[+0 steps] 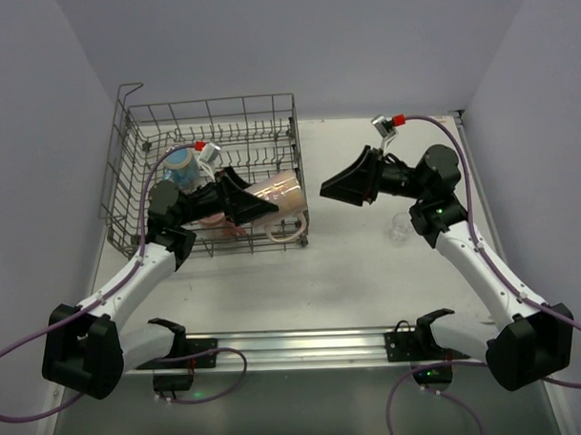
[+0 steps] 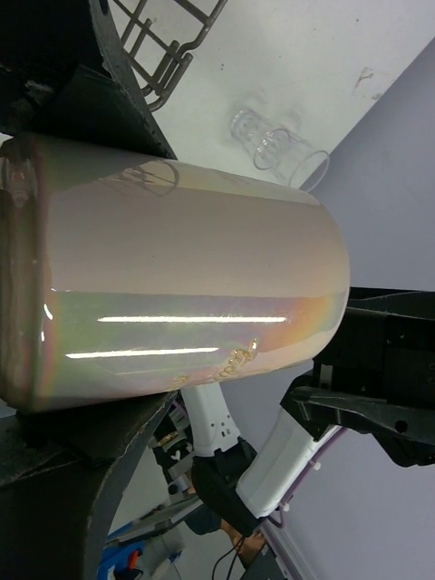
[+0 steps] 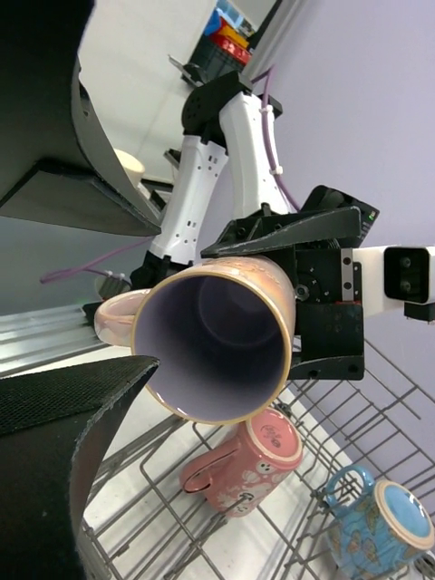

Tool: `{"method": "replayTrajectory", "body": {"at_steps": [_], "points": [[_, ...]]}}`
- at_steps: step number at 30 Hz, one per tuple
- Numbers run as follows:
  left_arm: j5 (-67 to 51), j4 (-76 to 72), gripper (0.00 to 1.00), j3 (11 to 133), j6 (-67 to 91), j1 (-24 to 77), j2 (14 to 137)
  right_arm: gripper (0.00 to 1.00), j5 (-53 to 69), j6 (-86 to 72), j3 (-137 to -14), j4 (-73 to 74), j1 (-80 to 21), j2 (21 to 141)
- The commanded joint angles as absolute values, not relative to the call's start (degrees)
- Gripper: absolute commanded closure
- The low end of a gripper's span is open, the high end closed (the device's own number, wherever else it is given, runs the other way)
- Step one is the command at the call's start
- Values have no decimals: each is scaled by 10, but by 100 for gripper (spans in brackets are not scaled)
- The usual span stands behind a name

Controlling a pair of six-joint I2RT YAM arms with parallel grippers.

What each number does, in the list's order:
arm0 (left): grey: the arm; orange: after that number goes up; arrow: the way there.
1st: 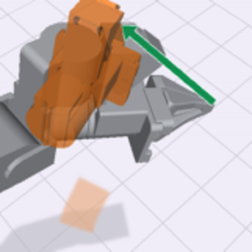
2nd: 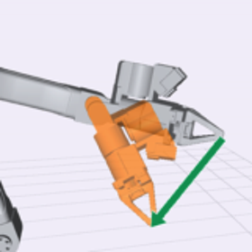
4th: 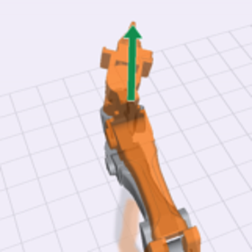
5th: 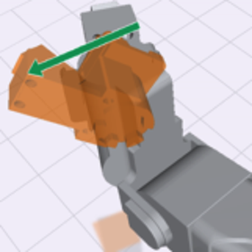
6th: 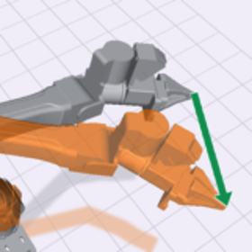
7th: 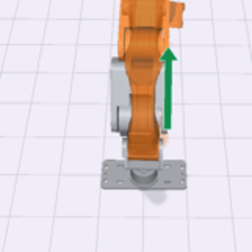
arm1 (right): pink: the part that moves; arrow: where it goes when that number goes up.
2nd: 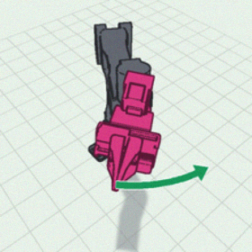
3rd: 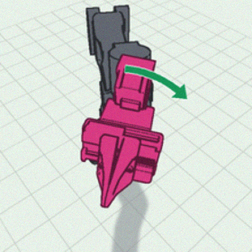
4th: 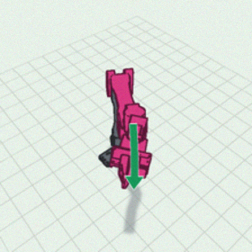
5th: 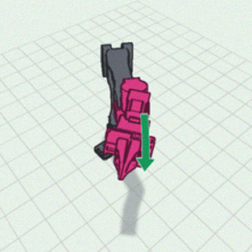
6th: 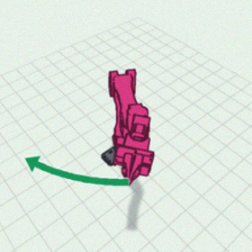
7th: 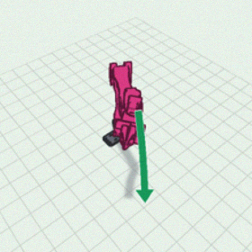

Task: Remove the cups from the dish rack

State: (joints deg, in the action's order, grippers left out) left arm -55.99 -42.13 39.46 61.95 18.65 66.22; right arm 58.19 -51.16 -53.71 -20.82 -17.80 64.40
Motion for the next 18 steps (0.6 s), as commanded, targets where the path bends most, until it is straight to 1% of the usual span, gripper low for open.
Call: {"method": "replayTrajectory", "body": {"at_steps": [1,14,18], "points": [[-559,-477,100,410,634,188,652,43,605,-524,-576,-226,-188,658],[-552,-478,100,416,633,206,662,46,579,-520,-649,-214,-271,743],[-551,-481,100,419,634,213,665,51,583,-544,-660,-248,-291,768]]}}
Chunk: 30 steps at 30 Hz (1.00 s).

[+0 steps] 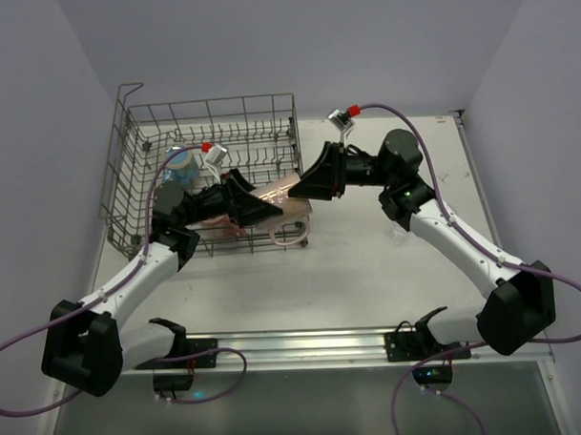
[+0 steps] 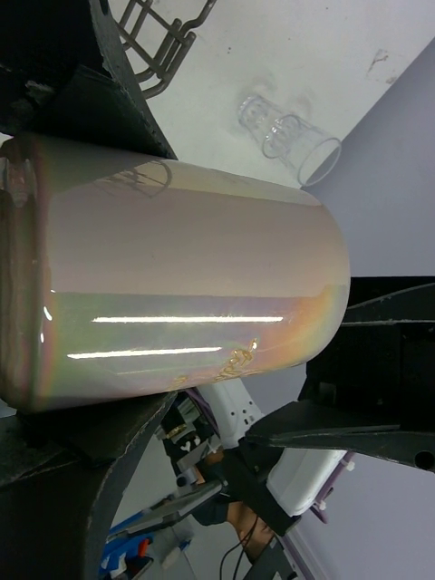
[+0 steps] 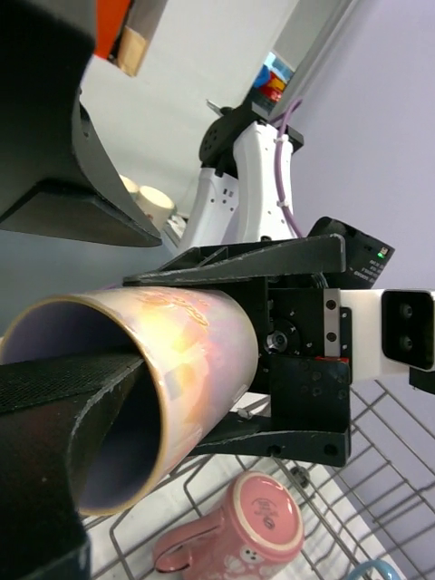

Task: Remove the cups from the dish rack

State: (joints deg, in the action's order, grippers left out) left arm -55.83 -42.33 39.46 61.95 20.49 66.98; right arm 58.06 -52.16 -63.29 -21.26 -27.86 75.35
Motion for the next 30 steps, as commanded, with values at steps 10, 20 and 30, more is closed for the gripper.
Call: {"method": "replayTrajectory", "body": {"at_steps": [10,20,30], "points": [[-548,-487,100,417,634,220,671,63,586,-548,-657,-258,-305,780],[-560,-497,100,417,639,223,675,100,604,-565,-638,-286,-306,778],[-611,-571,0,412,653,219,684,100,614,-569,-607,-307,-301,759]]}}
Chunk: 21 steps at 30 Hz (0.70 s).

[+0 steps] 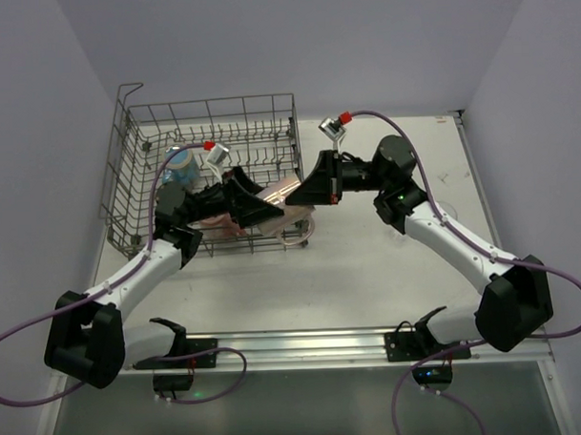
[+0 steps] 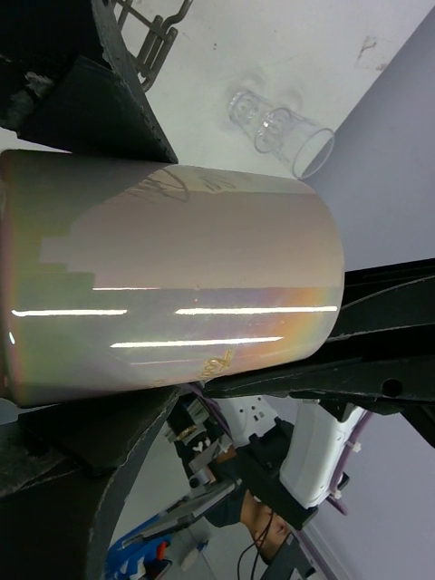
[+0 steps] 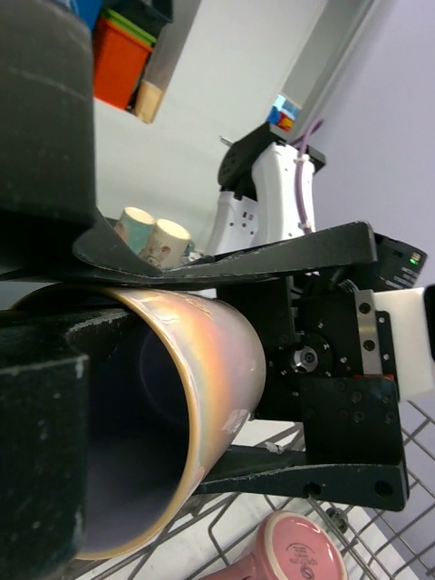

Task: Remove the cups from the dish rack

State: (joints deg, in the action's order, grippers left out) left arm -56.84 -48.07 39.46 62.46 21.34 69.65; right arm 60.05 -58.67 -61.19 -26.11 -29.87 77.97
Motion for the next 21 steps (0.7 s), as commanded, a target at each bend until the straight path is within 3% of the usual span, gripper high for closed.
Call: {"method": "replayTrajectory", "body": {"at_steps": [1,18,21], "points": [[-620,-574,0,411,651,219,681,100,615,-566,-605,-306,-295,752],[-649,-460,0,413,548,180,648,100,657,-567,-533,-300,-198,659],[-604,-359,0,418,513,157,640,100,647,-551,-529,-279,-186,640]]}}
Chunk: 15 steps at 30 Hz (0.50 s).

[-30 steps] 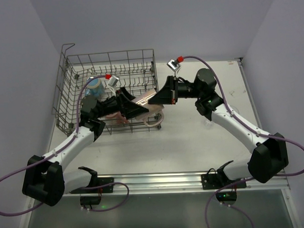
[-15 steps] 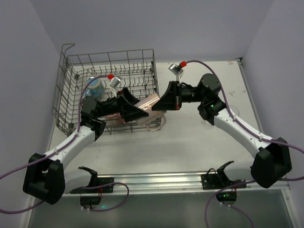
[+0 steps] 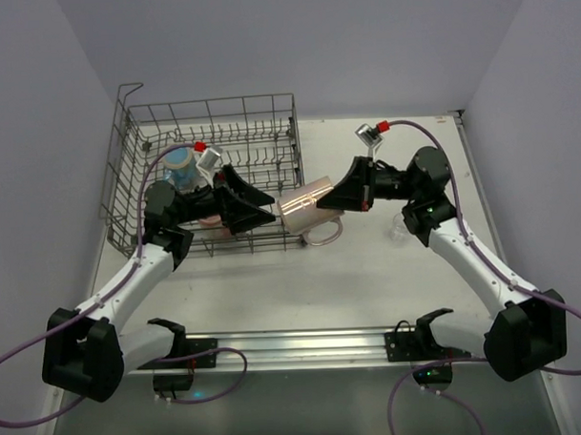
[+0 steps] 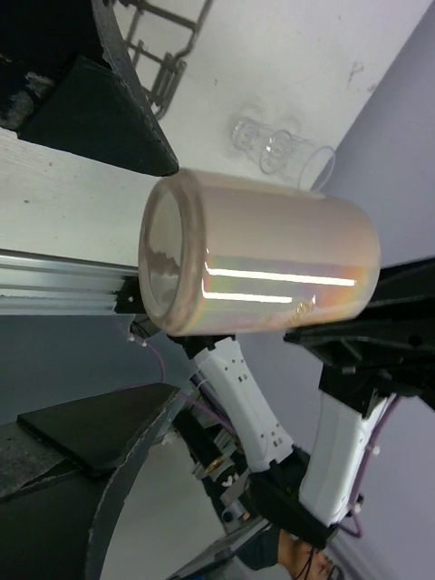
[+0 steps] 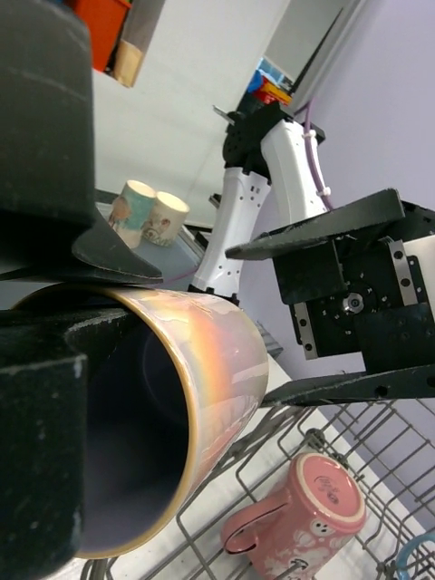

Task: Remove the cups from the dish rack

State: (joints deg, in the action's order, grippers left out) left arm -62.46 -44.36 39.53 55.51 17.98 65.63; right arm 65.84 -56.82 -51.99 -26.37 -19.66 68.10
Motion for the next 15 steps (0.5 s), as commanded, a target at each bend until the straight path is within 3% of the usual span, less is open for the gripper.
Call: {"method": "replayTrajectory", "body": {"at_steps": [1,5,8,15], "points": [[-588,-319,0,424,493,154,635,100,638,-531,-535,-252,-184,635],[-483,-131,0,468,368,151,606,100,553,-393,-604,-27,-175,621],[-400,-48,0,493,326,151,571,100,480,-360,-642,60,-170,618],[-239,128,0,571,252,151,533,100,325,-323,-692,147,-163,625]]}}
